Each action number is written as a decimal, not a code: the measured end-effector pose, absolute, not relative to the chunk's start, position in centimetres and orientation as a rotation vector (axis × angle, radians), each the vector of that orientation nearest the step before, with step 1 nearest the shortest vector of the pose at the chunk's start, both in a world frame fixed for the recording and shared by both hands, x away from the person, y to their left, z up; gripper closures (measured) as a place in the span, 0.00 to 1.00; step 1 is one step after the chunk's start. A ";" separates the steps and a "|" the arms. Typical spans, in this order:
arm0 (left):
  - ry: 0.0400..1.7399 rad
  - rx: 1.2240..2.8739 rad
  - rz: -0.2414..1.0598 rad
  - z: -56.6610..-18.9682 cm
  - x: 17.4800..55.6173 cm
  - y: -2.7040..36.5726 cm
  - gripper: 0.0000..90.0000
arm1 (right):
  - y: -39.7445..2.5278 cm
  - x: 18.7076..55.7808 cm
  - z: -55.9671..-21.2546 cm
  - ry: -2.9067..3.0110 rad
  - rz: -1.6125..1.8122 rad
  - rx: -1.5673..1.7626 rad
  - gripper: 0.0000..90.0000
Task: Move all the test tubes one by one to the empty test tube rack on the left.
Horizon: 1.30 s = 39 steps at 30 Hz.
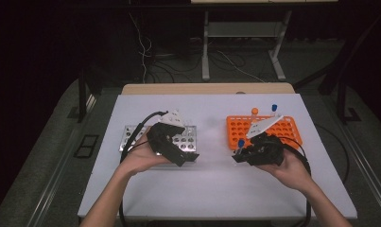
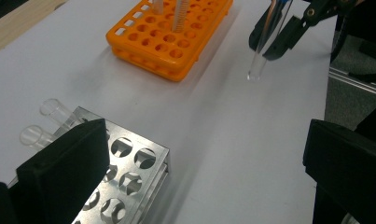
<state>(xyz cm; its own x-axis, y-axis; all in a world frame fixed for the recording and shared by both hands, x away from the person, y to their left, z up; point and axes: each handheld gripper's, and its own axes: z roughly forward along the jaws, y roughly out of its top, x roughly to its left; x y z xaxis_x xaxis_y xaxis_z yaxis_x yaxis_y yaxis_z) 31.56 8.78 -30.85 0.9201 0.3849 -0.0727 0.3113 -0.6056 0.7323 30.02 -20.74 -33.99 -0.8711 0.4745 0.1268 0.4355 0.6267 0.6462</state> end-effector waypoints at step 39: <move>0.143 2.462 -0.083 -31.3 30.3 3.5 0.81 | -12.7 28.3 -35.5 2.947 1.045 0.498 0.84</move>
